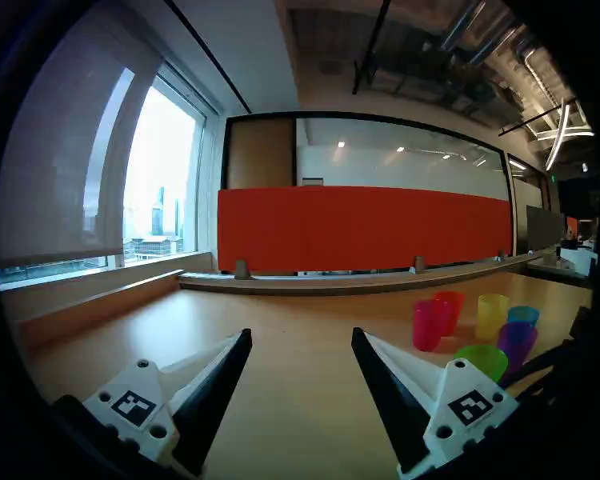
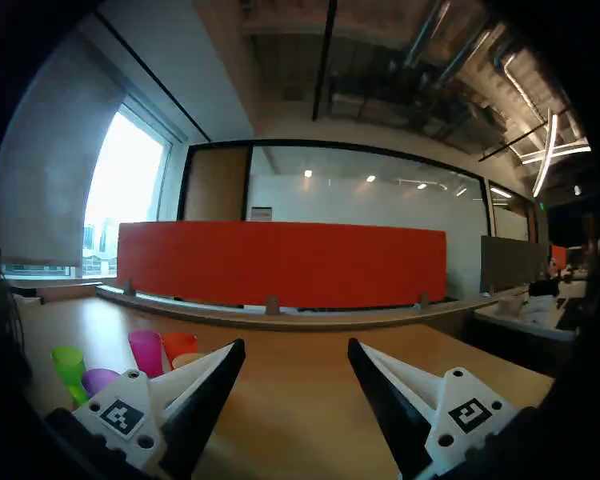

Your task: Pour water

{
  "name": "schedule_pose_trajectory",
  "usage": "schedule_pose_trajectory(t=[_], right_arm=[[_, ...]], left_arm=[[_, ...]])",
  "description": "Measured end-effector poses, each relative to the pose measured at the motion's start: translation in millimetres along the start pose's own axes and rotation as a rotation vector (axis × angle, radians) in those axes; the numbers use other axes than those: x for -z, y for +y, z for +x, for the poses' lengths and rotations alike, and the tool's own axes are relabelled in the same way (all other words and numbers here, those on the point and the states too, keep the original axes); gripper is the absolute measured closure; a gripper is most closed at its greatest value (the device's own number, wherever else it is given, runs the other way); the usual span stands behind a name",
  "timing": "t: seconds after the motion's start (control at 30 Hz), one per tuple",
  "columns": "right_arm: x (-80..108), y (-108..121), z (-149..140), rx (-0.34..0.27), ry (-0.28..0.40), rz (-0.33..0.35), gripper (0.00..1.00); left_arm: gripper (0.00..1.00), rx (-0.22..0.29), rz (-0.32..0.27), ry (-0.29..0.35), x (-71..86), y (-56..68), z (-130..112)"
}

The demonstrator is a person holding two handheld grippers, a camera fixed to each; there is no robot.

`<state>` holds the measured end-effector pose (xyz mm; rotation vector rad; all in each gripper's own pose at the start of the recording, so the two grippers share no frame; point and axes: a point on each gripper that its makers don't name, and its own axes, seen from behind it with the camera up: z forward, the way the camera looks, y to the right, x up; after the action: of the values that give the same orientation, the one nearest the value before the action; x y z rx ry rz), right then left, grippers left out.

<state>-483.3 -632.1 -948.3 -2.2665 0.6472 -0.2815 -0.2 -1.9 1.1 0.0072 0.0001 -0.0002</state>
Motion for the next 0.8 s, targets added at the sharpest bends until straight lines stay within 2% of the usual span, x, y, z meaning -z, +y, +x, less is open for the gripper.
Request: schedule_pose_trajectory(t=[0.3,0.8], right_arm=[[35.2,31.7,-15.0,0.006,-0.023,-0.037,0.0],[57.6,58.5,-34.9,0.0,-0.05,-0.103,0.0]], left_arm=[[0.08,0.0,0.0,0.0,-0.2,0.0,0.2],[0.07,0.0,0.0,0.0,-0.2,0.3,0.1]])
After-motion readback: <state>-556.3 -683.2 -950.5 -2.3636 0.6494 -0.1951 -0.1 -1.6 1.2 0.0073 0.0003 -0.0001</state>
